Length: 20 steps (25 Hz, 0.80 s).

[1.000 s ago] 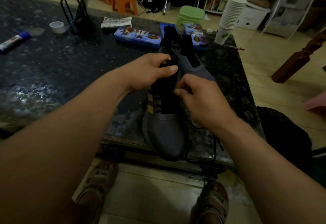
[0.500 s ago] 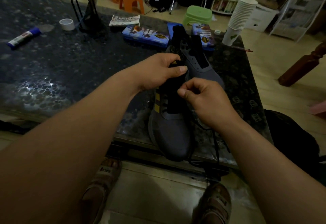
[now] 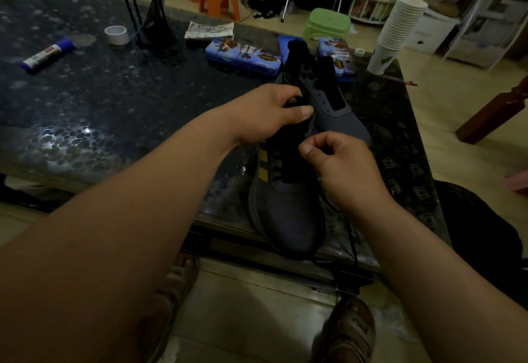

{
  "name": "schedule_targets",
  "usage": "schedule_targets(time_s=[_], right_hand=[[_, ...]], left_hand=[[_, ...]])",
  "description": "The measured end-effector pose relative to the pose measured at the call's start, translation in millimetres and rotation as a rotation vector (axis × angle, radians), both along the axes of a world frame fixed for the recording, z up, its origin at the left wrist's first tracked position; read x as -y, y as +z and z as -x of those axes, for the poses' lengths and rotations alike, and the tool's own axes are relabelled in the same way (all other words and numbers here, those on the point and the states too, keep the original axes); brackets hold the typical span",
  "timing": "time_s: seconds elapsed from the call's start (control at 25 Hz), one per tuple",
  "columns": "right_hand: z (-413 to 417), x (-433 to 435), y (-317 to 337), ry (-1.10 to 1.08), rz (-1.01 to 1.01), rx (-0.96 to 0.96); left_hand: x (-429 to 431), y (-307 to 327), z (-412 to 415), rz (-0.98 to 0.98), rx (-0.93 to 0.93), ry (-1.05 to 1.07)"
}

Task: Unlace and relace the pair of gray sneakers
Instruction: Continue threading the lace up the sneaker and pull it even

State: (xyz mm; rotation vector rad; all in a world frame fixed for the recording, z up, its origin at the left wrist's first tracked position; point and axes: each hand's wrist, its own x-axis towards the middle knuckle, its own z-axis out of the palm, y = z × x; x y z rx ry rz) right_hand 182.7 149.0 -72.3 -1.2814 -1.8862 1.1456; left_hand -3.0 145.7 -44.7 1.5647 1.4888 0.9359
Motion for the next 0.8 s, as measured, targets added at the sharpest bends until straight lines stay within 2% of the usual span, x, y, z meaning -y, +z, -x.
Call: schedule_targets(time_s=[0.12, 0.28, 0.4, 0.48, 0.56, 0.64, 0.8], right_hand=[[3.4, 5.2, 0.1, -0.028, 0.017, -0.025], [10.5, 11.4, -1.2, -0.081, 0.112, -0.076], [13.7, 10.8, -3.6, -0.104, 0.126, -0.05], [13.5, 10.1, -3.8, -0.101, 0.135, -0.054], [12.6, 8.8, -4.6, -0.088, 0.148, -0.08], [11.9, 8.4, -4.5, -0.078, 0.142, -0.08], [11.7, 8.1, -6.0, -0.074, 0.128, -0.088]], left_hand=[[-0.8, 0.3, -0.8, -0.009, -0.024, 0.021], [-0.2, -0.1, -3.3, -0.026, -0.161, 0.044], [13.7, 3.3, 6.2, -0.108, -0.099, 0.251], [32.6, 3.1, 15.3, -0.119, -0.253, 0.347], [52.9, -2.5, 11.9, 0.014, -0.421, 0.2], [62.2, -13.0, 3.2, 0.101, -0.484, 0.1], [58.5, -17.9, 0.6, 0.025, -0.479, 0.096]])
